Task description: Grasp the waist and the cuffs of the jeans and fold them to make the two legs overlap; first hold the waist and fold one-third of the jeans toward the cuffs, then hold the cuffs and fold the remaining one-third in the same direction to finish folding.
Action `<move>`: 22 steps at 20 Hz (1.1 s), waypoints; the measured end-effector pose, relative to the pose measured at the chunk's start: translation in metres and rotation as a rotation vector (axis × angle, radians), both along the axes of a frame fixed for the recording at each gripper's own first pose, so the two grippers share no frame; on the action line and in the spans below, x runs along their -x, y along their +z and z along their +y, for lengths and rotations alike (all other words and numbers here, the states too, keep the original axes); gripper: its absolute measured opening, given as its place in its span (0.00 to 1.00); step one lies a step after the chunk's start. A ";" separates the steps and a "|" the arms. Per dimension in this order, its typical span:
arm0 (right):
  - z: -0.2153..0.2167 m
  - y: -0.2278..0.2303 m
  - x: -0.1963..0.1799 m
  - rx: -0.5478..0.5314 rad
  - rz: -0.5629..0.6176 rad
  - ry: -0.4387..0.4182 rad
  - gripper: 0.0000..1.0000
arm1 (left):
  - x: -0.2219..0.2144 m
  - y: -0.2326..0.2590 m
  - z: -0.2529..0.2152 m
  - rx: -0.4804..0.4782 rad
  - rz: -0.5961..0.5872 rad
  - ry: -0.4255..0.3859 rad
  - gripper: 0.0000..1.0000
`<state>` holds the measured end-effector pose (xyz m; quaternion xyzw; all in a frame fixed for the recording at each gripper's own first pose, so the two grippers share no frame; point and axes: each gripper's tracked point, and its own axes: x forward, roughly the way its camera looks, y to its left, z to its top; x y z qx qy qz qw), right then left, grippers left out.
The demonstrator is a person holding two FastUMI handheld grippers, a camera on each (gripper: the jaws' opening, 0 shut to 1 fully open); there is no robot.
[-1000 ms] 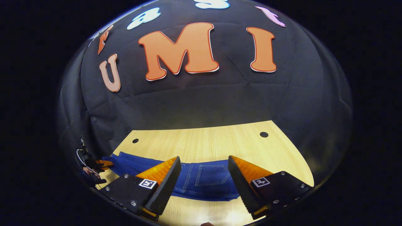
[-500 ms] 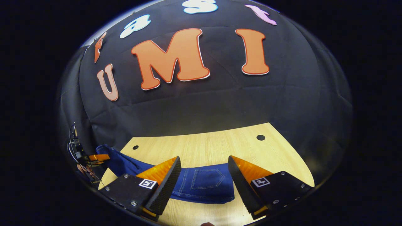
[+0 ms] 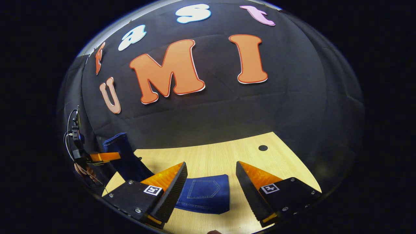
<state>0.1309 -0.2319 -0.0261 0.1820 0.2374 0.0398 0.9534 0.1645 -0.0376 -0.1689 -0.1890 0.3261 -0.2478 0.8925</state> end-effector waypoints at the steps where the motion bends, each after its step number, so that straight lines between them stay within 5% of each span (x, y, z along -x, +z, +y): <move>1: -0.009 -0.001 0.002 -0.016 -0.004 -0.004 0.95 | 0.002 -0.002 -0.029 -0.016 -0.003 -0.029 0.03; 9: -0.066 -0.022 0.011 -0.043 0.019 -0.037 0.96 | 0.041 -0.047 -0.176 -0.178 0.093 -0.178 0.03; 14: -0.076 -0.037 0.010 -0.054 0.040 -0.030 0.96 | 0.106 -0.082 -0.232 -0.348 0.072 -0.372 0.11; 16: -0.076 -0.039 0.007 -0.053 0.040 -0.018 0.96 | 0.128 -0.075 -0.240 -0.353 0.028 -0.429 0.28; 20: -0.073 -0.037 0.000 -0.035 0.020 -0.008 0.96 | 0.122 -0.032 -0.222 -0.345 -0.117 -0.379 0.97; 22: -0.071 -0.022 -0.009 -0.008 -0.032 -0.018 0.96 | 0.113 -0.008 -0.200 -0.345 -0.202 -0.314 0.99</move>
